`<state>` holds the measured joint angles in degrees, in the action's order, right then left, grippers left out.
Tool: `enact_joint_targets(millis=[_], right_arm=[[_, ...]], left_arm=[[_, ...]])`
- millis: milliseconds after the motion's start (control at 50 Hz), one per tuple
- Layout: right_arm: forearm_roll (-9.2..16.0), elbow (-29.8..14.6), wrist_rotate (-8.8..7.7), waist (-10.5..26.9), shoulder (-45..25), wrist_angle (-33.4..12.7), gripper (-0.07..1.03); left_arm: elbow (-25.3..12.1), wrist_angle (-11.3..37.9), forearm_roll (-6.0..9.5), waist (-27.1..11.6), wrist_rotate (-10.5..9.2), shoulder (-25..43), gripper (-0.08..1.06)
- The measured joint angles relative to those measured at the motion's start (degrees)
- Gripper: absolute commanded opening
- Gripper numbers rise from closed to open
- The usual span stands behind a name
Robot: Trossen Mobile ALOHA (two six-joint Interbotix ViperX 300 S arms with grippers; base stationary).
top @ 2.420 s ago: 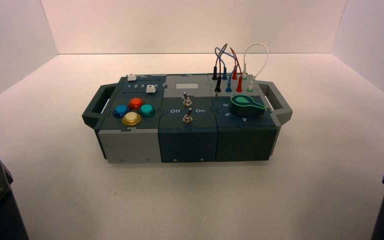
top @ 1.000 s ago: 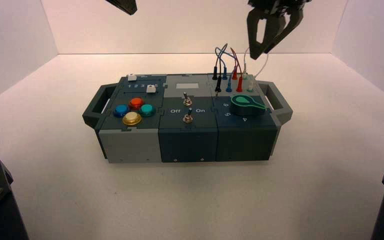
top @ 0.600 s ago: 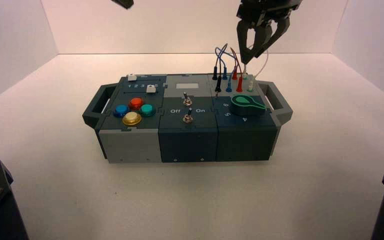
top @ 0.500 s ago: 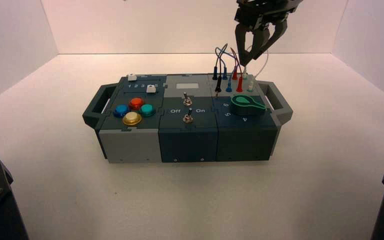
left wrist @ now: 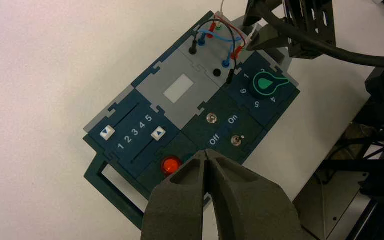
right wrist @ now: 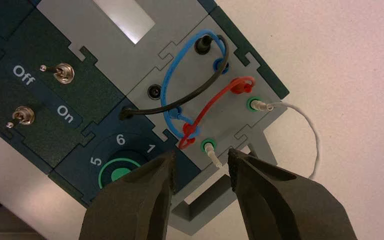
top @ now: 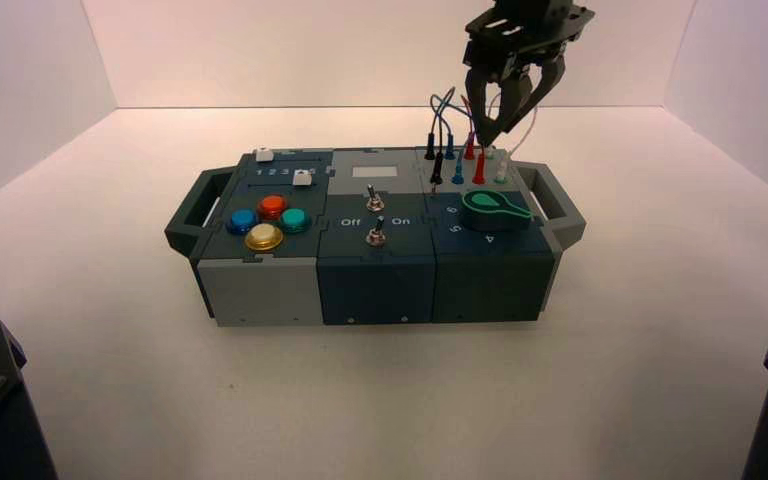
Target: Pull the red wire.
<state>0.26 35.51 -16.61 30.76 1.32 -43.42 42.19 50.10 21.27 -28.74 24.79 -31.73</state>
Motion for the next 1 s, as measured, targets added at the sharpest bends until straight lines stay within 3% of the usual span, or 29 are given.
enact_joint_targets(millis=[400, 760, 1000], right_arm=[[0.00, 0.00, -1.58, 0.00, -1.32, 0.97, 0.55], [0.35, 0.00, -1.76, 0.00, -3.43, 1.41, 0.55], [0.62, -0.09, -1.85, 0.09, -4.22, 2.55, 0.40]], left_arm=[[0.00, -0.62, 0.00, 0.00, 0.00, -0.09, -0.04], [0.00, -0.97, 0.00, 0.00, -0.09, -0.09, -0.04], [0.00, -1.49, 0.00, 0.00, -0.09, -0.09, -0.04]])
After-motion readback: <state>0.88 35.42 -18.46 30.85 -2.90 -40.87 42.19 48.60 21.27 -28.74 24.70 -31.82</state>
